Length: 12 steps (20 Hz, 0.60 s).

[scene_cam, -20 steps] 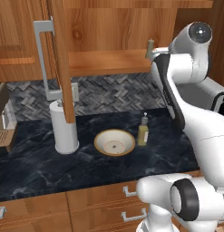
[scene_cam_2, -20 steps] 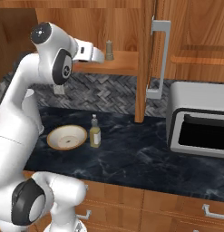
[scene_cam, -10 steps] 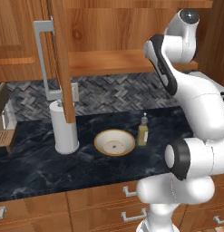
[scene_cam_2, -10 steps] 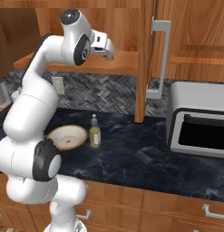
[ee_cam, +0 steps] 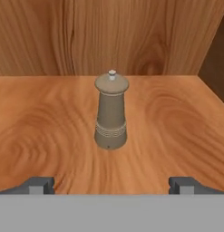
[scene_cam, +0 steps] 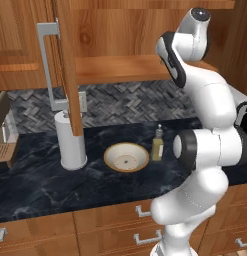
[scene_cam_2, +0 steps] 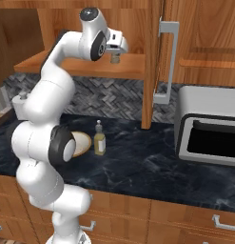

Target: Retrieve the bottle and the shaker from the cabinet and place them next to the mixing bowl on the counter. Then add garlic from the fridge to the mixing bowl.

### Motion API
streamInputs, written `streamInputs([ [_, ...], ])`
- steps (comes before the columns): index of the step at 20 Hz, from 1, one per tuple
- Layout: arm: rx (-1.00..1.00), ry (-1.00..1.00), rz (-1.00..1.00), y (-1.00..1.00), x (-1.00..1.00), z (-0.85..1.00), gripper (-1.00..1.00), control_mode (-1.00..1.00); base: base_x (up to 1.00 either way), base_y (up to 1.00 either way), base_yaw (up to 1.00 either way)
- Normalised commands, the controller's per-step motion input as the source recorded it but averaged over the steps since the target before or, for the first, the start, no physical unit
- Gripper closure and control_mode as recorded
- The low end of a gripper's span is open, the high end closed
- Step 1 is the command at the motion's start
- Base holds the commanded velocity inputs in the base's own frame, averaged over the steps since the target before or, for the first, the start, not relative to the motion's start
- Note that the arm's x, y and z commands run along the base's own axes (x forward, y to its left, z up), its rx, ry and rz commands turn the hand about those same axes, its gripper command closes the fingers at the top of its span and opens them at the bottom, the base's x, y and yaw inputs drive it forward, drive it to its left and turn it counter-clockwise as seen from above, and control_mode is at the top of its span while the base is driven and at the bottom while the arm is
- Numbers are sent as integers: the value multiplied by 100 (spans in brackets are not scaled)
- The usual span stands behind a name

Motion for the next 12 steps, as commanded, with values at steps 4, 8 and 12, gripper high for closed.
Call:
streamInputs([
  [4,0,6,0,-6,46,-45,-100,-100,0,0,0],
  [8,3,3,0,0,42,-24,-100,-100,0,0,0],
  [12,2,0,0,0,51,0,-100,-100,0,0,0],
])
